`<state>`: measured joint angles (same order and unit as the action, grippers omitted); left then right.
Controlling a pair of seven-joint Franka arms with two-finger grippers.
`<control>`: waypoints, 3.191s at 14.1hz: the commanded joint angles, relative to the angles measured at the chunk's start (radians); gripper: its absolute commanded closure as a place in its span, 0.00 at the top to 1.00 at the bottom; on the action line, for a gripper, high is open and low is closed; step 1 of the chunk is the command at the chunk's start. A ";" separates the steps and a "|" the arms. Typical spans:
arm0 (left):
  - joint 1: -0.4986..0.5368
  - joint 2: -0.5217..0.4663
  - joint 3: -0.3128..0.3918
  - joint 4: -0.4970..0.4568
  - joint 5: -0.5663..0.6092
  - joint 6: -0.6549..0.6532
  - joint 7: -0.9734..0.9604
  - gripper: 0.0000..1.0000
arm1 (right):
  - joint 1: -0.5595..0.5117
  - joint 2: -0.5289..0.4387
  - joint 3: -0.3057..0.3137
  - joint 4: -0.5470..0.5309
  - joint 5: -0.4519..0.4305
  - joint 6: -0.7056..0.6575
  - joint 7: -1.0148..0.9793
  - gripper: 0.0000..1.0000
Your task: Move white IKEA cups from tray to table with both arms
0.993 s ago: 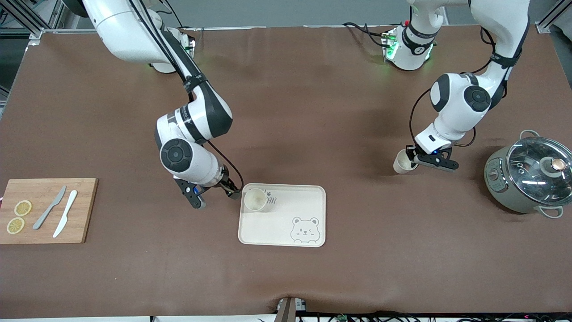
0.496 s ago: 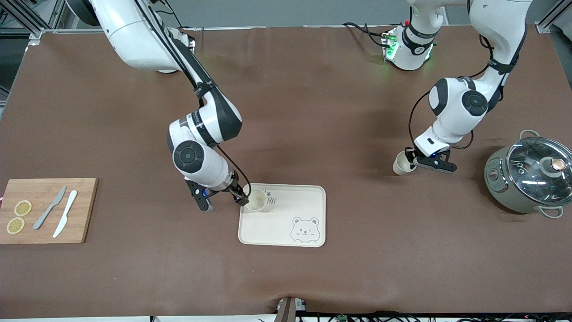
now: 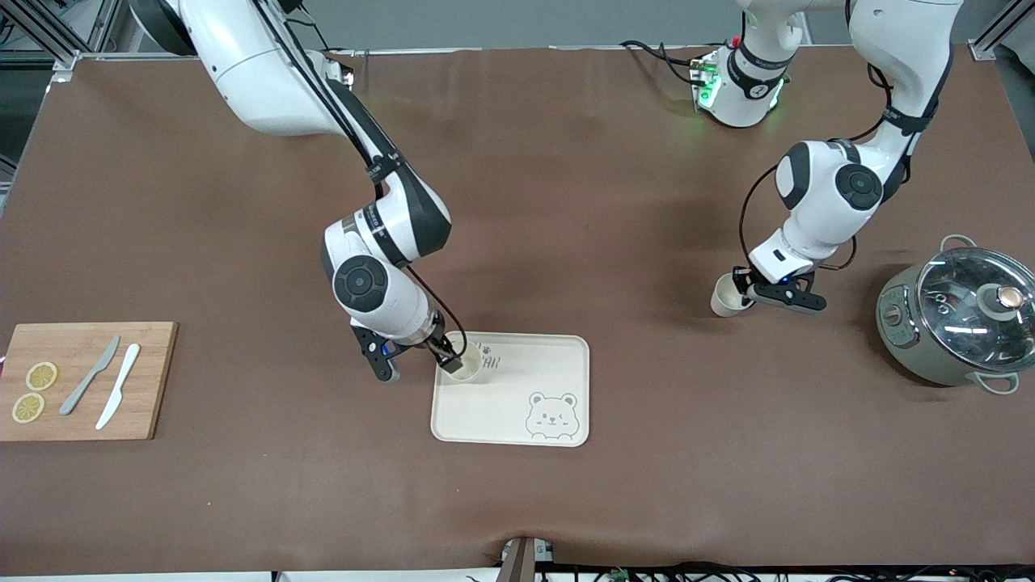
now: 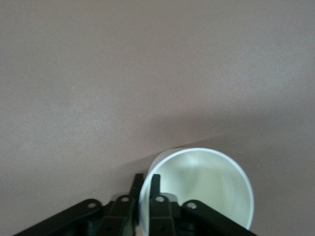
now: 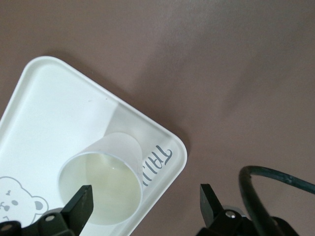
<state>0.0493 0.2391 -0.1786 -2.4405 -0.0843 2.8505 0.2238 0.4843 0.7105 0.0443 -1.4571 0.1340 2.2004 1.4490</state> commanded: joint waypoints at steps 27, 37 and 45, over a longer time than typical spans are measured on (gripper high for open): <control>0.010 -0.118 -0.015 0.221 -0.028 -0.363 -0.055 1.00 | -0.006 0.017 -0.009 0.113 0.001 -0.107 0.038 0.00; 0.018 -0.306 -0.007 0.319 -0.015 -0.766 -0.070 1.00 | -0.085 -0.042 -0.007 0.135 0.006 -0.270 -0.163 0.00; 0.018 -0.333 -0.009 0.446 -0.015 -0.905 -0.113 1.00 | -0.229 -0.256 -0.009 -0.174 0.006 -0.210 -0.579 0.00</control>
<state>0.0579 -0.1040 -0.1805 -2.0304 -0.0857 1.9723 0.1167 0.2950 0.5511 0.0216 -1.4867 0.1334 1.9356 0.9600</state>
